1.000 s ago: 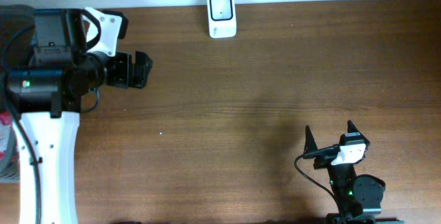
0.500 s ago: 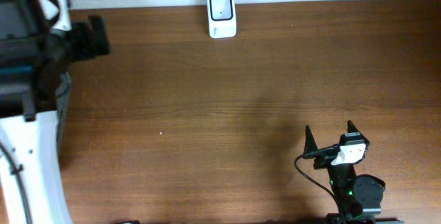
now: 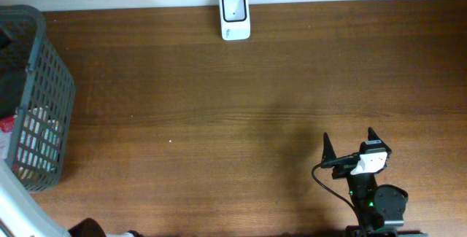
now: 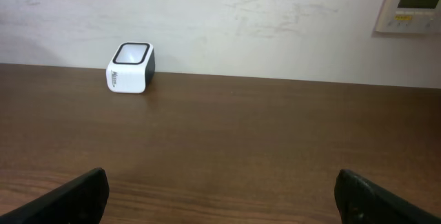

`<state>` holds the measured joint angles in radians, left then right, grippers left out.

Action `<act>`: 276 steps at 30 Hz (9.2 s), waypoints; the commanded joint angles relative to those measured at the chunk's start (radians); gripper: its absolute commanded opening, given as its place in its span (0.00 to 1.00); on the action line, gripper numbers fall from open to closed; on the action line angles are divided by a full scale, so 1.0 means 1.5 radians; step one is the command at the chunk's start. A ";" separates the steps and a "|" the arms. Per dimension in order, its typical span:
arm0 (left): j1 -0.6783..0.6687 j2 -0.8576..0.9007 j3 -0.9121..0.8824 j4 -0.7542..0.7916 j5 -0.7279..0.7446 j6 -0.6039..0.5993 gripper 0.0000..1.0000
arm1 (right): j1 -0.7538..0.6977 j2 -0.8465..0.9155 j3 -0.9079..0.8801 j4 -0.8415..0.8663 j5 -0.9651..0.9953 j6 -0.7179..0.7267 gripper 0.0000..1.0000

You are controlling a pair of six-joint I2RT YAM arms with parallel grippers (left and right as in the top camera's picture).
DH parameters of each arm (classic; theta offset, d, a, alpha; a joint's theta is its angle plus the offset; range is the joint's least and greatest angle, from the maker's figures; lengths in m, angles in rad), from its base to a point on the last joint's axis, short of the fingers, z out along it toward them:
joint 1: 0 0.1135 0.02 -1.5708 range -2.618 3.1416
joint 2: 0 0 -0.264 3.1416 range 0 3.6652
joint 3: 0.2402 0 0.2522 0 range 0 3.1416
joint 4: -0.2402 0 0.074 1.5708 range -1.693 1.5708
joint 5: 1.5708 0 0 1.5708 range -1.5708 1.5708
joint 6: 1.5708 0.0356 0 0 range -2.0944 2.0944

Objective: Scan the item barcode
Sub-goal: 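Move the left gripper over the grey basket and reach inside, then grasp the red-purple tissue pack in the basket with the left gripper, then carry the tissue pack to table center and release it, then reach the left gripper into the basket and grasp the cream tube, then place the cream tube left of the tissue pack and release, then reach the left gripper back into the basket for a green packet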

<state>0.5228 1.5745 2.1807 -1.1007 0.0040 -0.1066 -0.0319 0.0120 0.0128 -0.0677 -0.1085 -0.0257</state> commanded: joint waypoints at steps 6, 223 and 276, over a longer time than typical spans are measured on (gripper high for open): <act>0.011 0.117 0.008 -0.058 -0.188 -0.011 0.99 | 0.004 -0.004 -0.005 -0.003 0.006 0.005 0.99; -0.545 0.298 -0.407 0.232 0.074 -0.169 0.11 | 0.004 -0.004 -0.005 -0.003 0.006 0.005 0.99; 0.157 0.403 -0.086 -0.199 0.040 0.191 0.91 | 0.004 -0.004 -0.005 -0.003 0.006 0.005 0.99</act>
<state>0.7269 2.1502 2.0514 -1.3491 -0.0296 0.0853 -0.0319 0.0120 0.0128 -0.0677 -0.1051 -0.0261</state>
